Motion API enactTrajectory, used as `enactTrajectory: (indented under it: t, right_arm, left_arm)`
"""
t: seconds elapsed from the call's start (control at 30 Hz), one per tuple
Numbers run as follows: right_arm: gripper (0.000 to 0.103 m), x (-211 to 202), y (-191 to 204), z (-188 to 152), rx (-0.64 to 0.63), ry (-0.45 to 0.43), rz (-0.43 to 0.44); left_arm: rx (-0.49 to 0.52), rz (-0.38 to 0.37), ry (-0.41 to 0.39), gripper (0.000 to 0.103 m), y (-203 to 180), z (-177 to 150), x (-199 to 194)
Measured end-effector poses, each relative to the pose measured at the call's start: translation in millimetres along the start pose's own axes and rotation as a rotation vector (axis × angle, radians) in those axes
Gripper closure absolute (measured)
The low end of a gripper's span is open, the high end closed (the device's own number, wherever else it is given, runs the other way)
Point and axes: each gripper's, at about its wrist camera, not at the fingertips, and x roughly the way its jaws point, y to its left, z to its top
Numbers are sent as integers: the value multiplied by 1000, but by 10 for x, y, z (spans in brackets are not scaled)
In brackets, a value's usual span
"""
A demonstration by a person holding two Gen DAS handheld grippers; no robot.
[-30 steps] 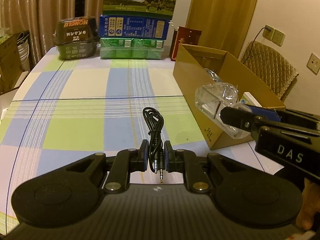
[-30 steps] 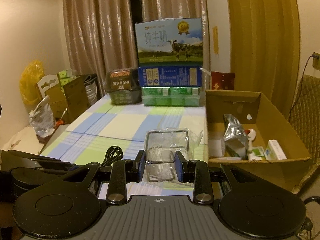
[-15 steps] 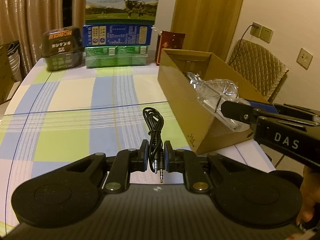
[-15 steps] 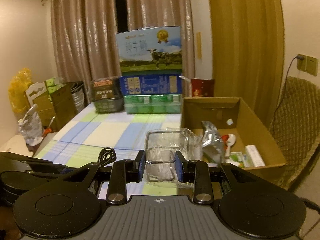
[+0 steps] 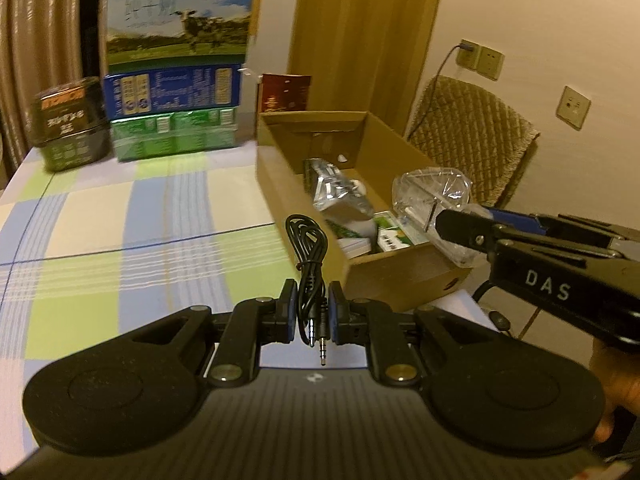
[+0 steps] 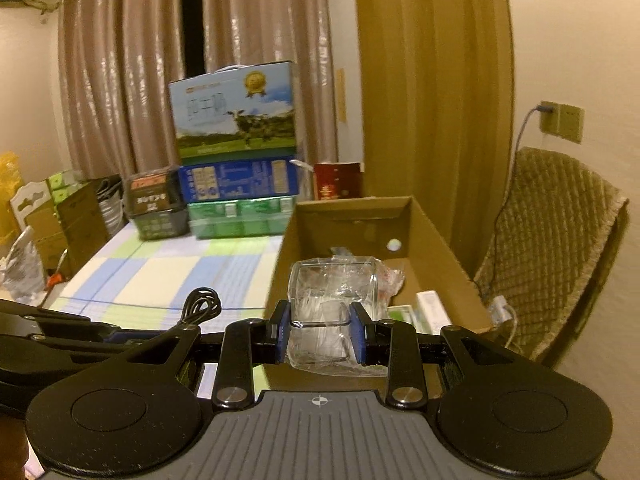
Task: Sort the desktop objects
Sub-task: 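Lower the black cable and clear wire holder into the cardboard box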
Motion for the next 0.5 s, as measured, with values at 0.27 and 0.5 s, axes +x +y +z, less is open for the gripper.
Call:
enactTrajectory:
  t: [0.27,0.5]
  right_arm:
    - [75,-74,-236,14,31,-14,-35]
    - [75,-84,-387,31,56,-20,-57]
  left_arm:
    - [38,-40,2,91,-273,116,132]
    - [66,-66,0,91,-479,199,225]
